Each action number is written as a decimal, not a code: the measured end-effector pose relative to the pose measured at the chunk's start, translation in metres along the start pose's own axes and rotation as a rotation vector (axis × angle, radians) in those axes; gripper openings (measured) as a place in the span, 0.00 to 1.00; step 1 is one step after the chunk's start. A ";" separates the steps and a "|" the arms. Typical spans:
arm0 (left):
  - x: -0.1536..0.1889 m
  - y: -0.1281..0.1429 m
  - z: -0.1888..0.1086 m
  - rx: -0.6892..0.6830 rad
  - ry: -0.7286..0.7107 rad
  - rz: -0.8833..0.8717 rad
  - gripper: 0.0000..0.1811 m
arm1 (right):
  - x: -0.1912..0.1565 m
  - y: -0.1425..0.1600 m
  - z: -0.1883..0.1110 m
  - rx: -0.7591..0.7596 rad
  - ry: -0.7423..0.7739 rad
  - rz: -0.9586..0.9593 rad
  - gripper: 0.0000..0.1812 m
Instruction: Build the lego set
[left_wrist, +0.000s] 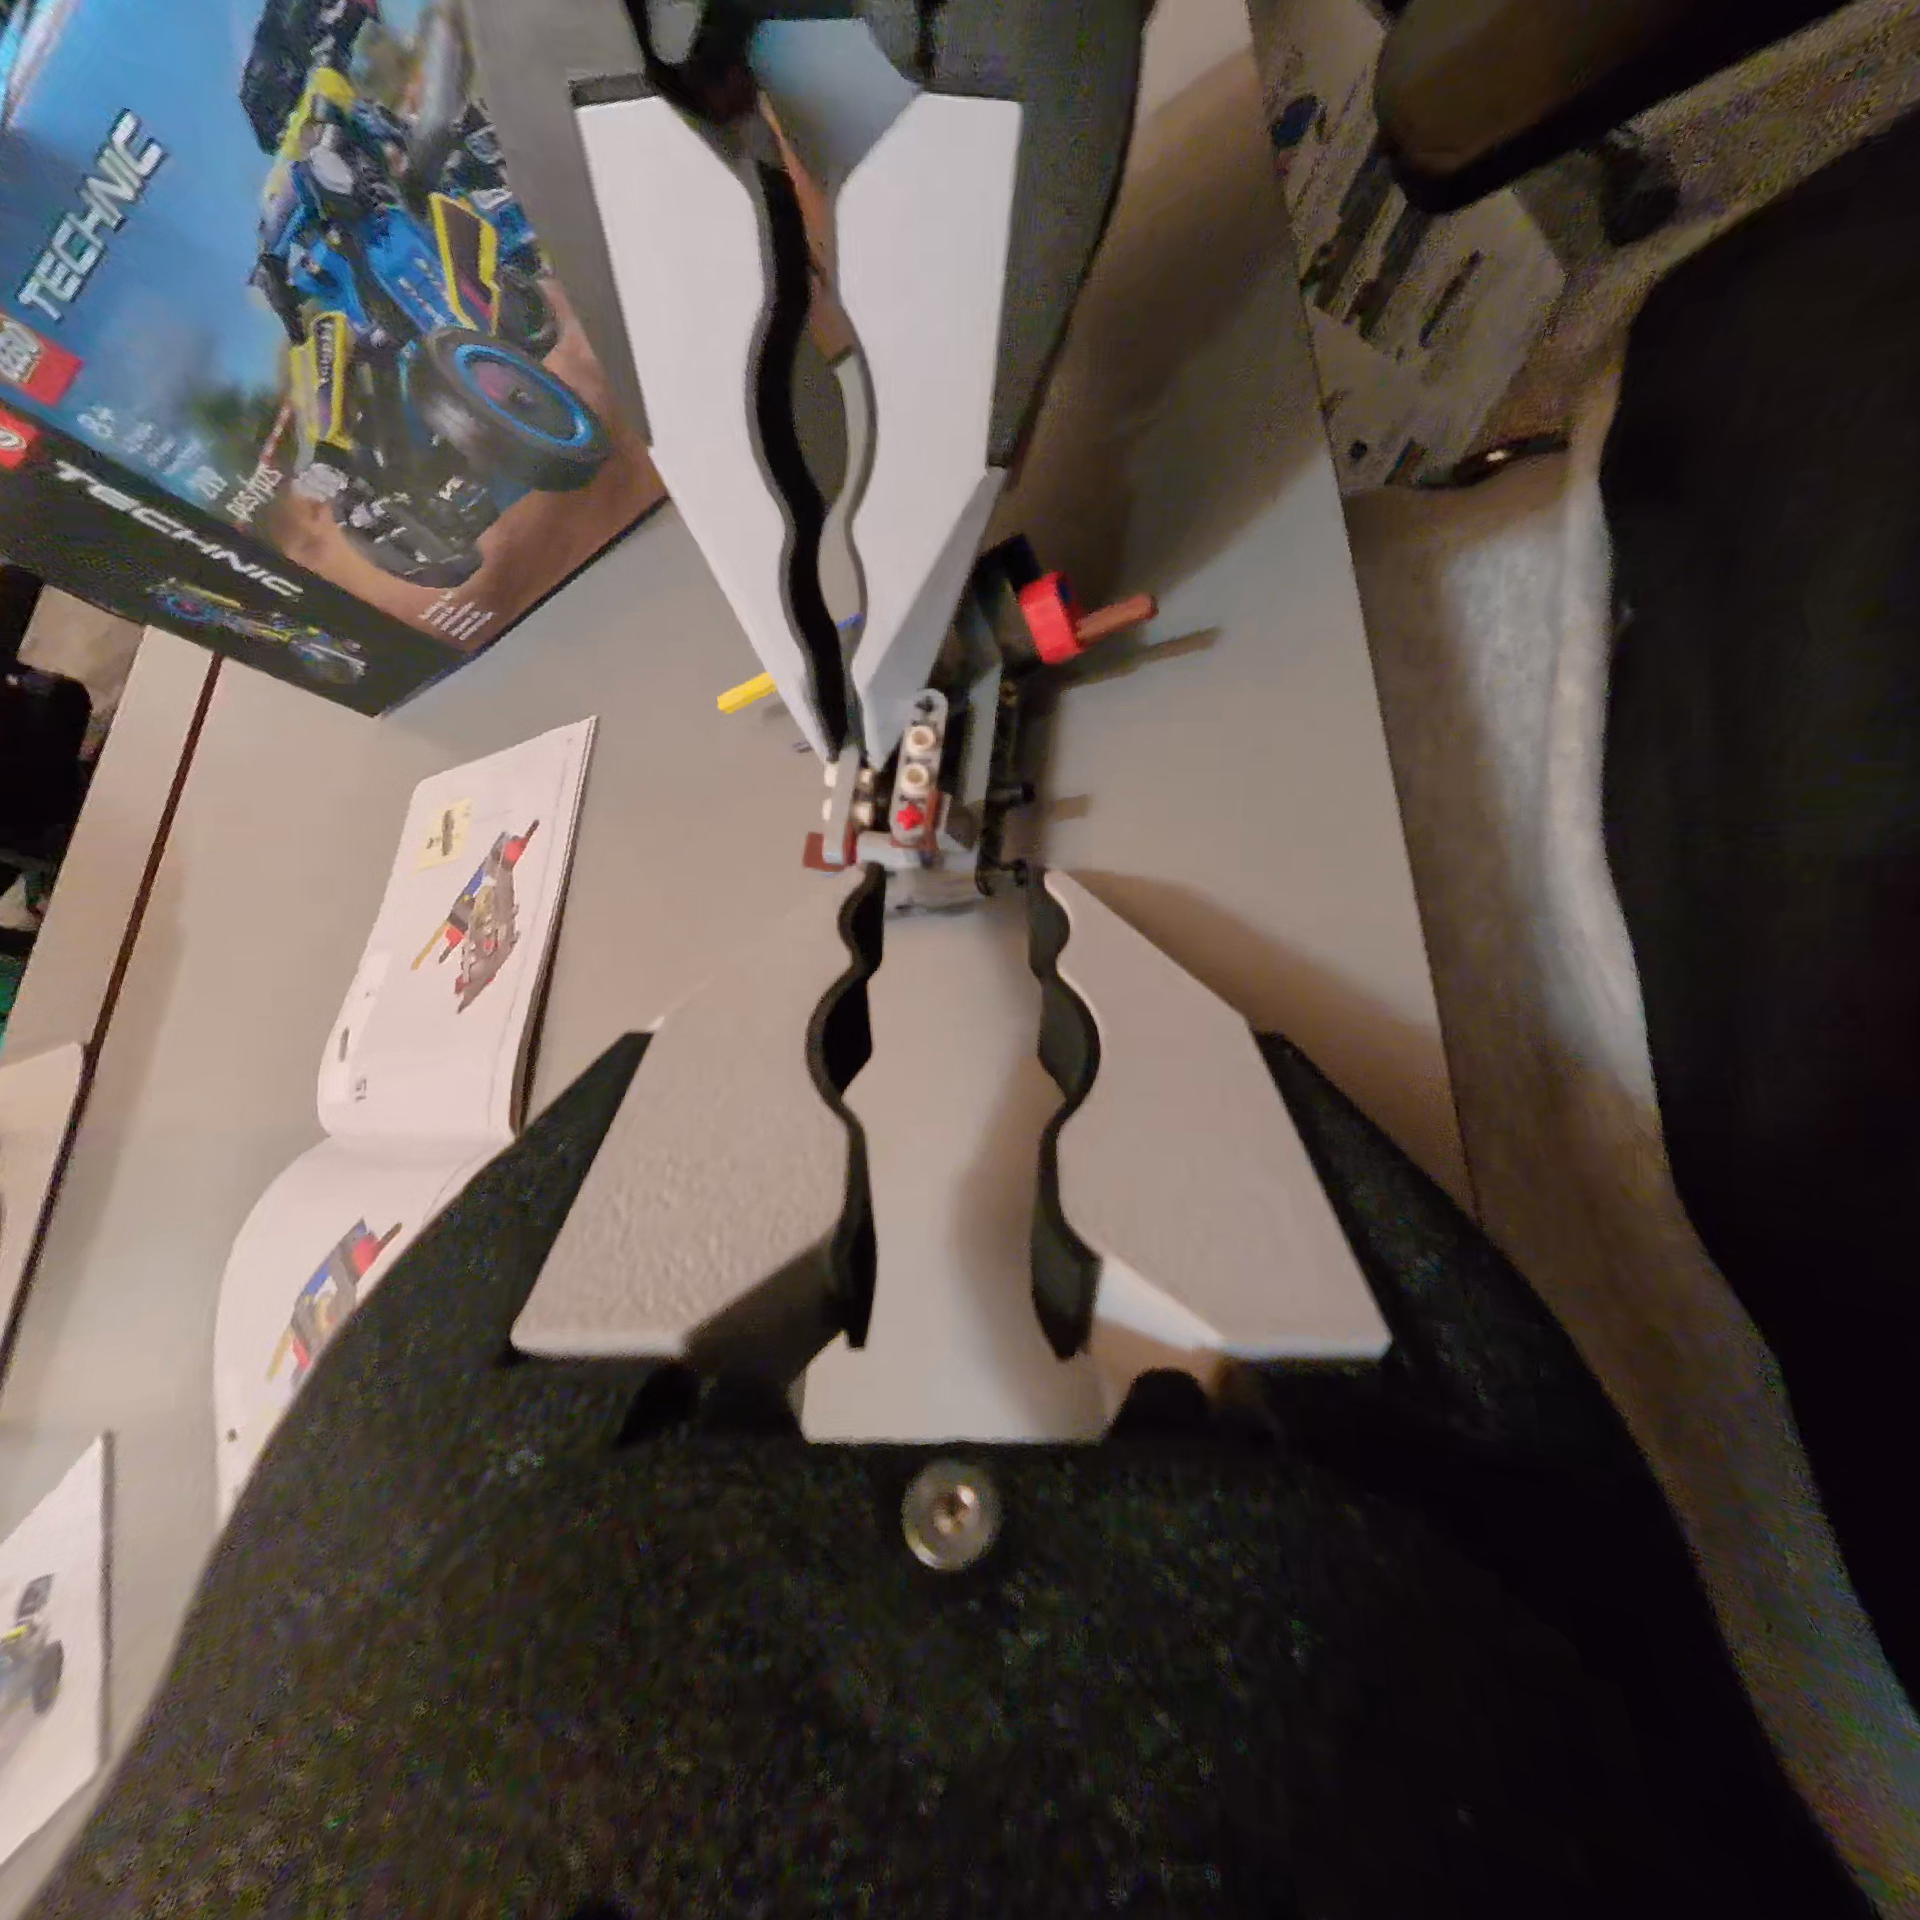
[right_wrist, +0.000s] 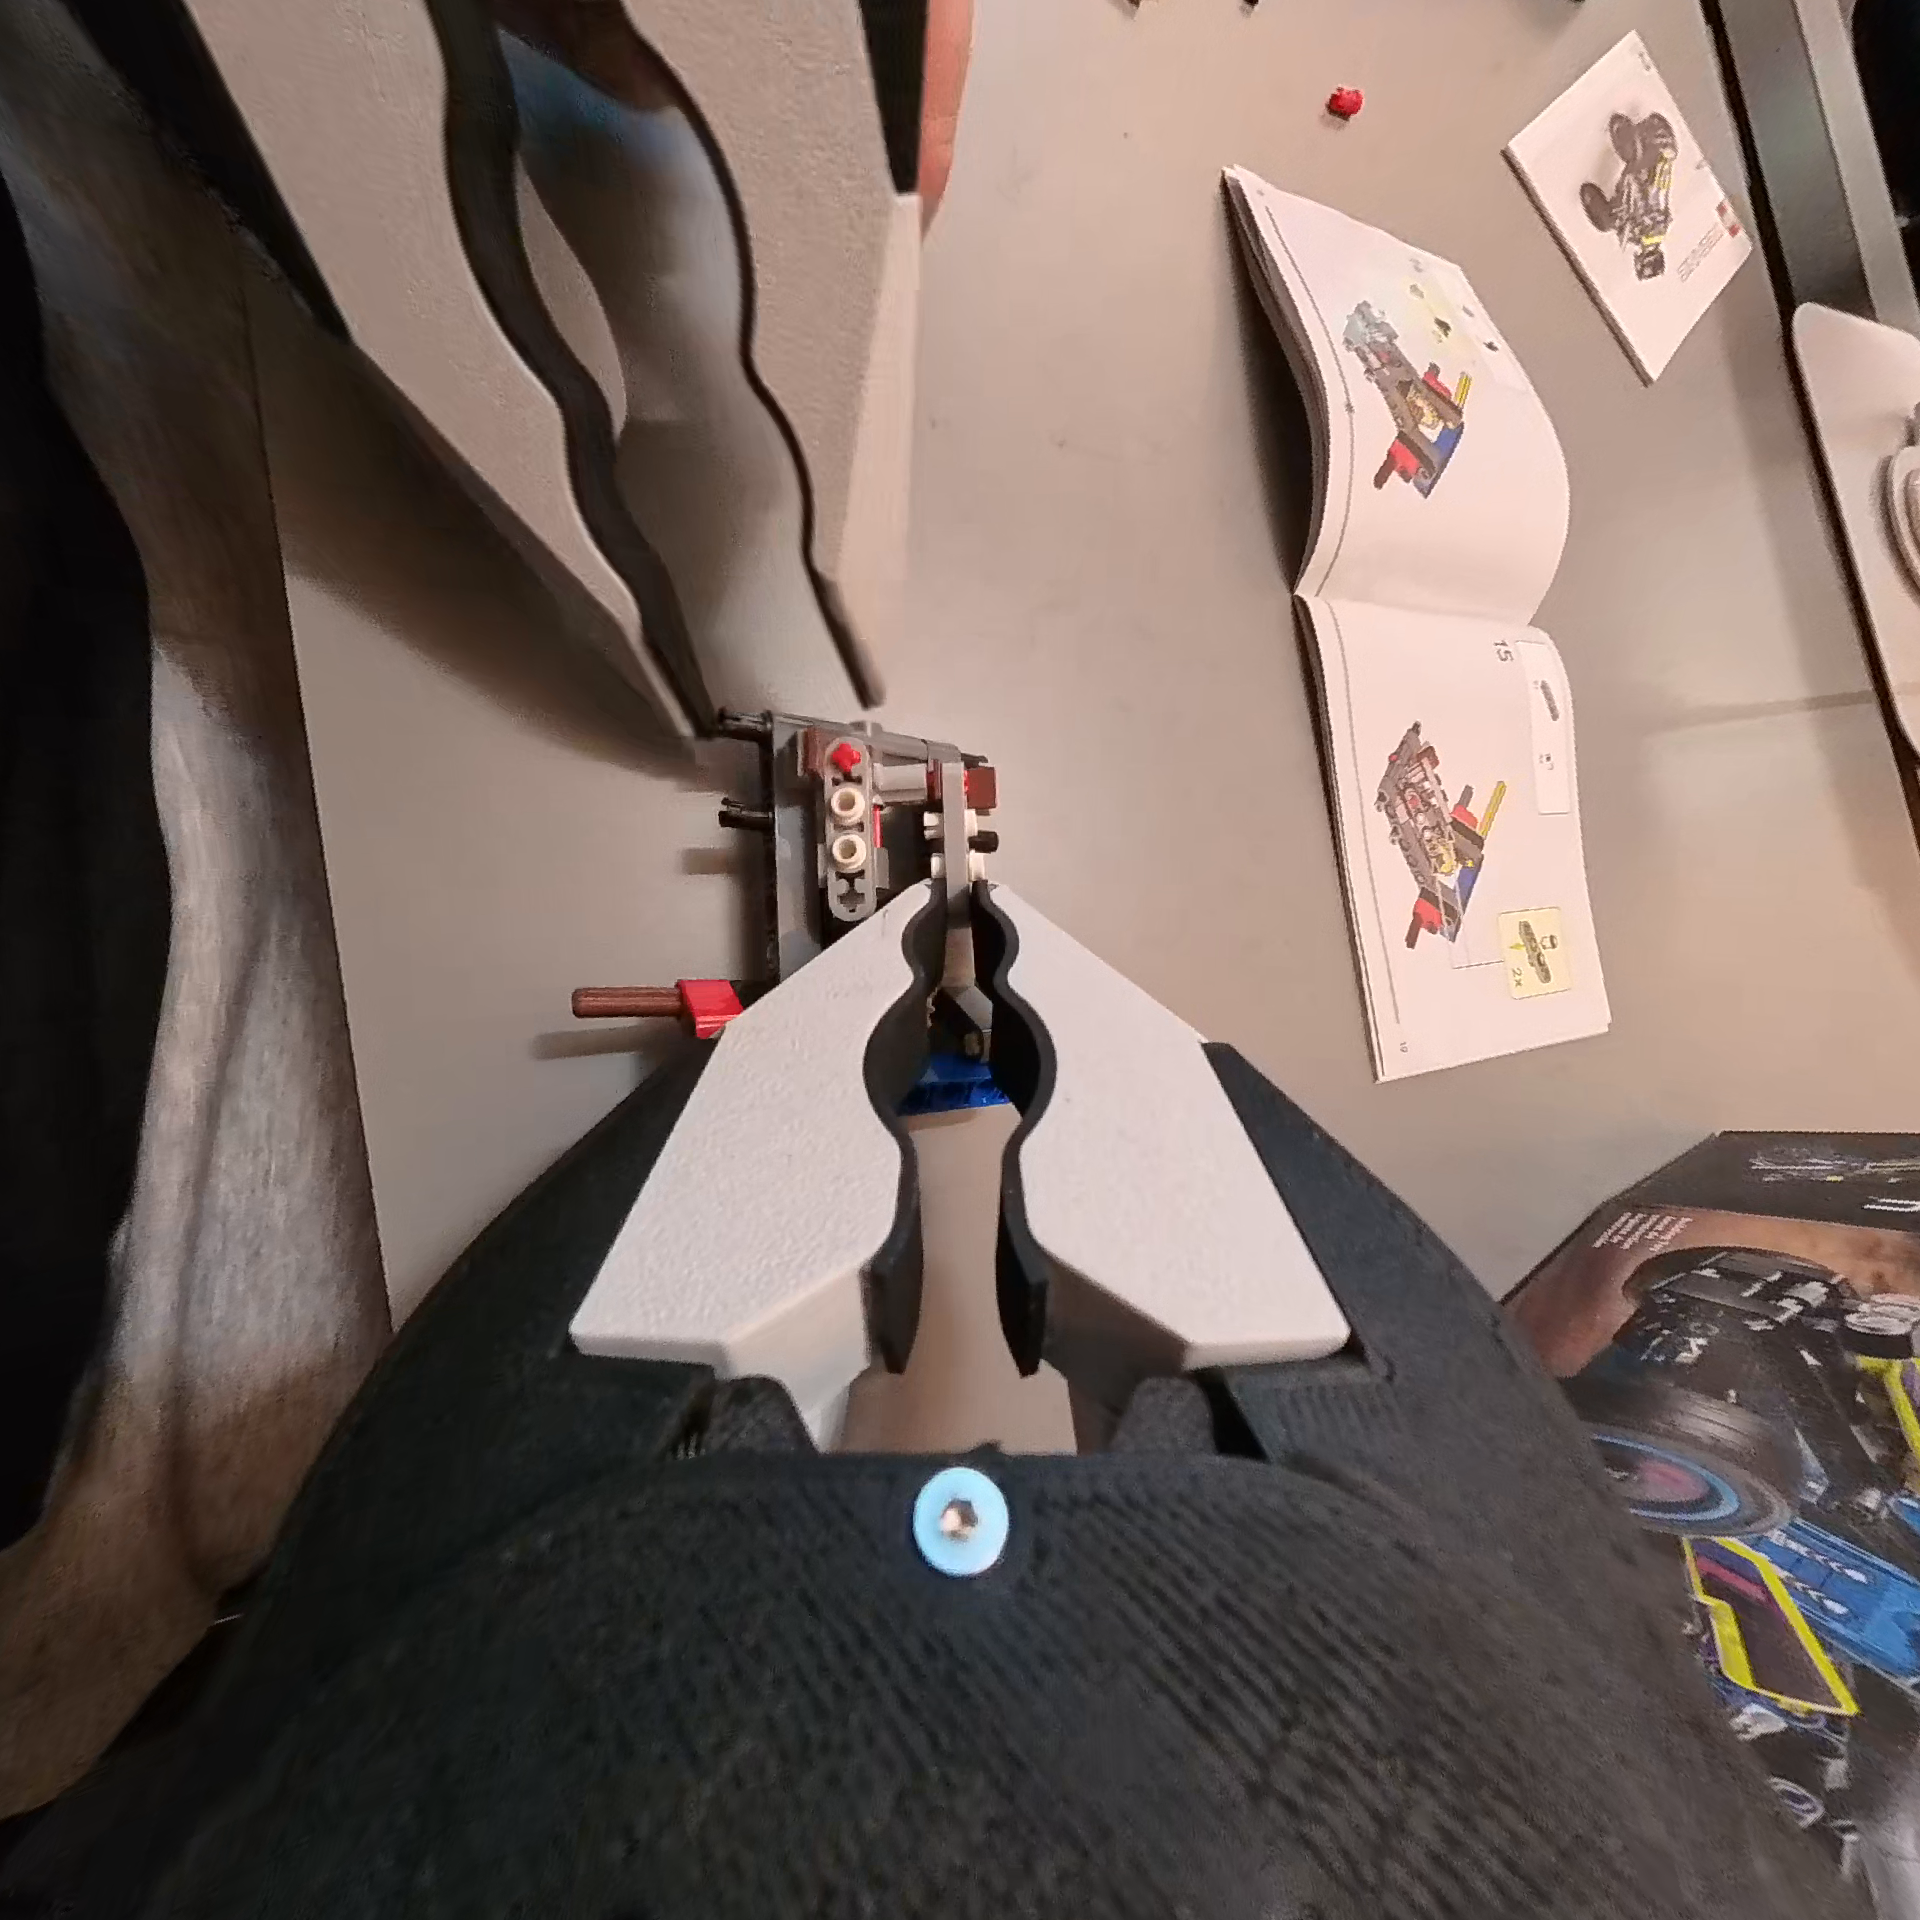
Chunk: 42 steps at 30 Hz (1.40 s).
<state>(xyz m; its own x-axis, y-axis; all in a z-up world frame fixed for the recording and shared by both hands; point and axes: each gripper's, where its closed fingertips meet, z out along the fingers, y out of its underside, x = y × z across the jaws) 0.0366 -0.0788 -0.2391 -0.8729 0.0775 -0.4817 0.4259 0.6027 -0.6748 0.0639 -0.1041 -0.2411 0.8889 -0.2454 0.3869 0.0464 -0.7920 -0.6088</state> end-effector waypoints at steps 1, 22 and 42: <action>-0.001 -0.001 0.001 0.003 -0.006 -0.018 0.13 | 0.000 0.000 0.000 0.001 0.001 0.007 0.01; -0.012 -0.001 0.011 -0.025 -0.339 0.425 0.11 | 0.000 0.000 -0.002 0.071 0.020 0.011 0.01; -0.011 0.002 0.004 0.053 -0.212 0.288 0.15 | -0.002 -0.006 0.000 0.038 0.106 -0.241 0.01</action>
<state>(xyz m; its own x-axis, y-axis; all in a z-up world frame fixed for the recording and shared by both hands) 0.0480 -0.0816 -0.2377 -0.6489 0.0689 -0.7578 0.6641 0.5374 -0.5198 0.0616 -0.0992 -0.2383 0.7972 -0.1113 0.5933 0.2697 -0.8136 -0.5150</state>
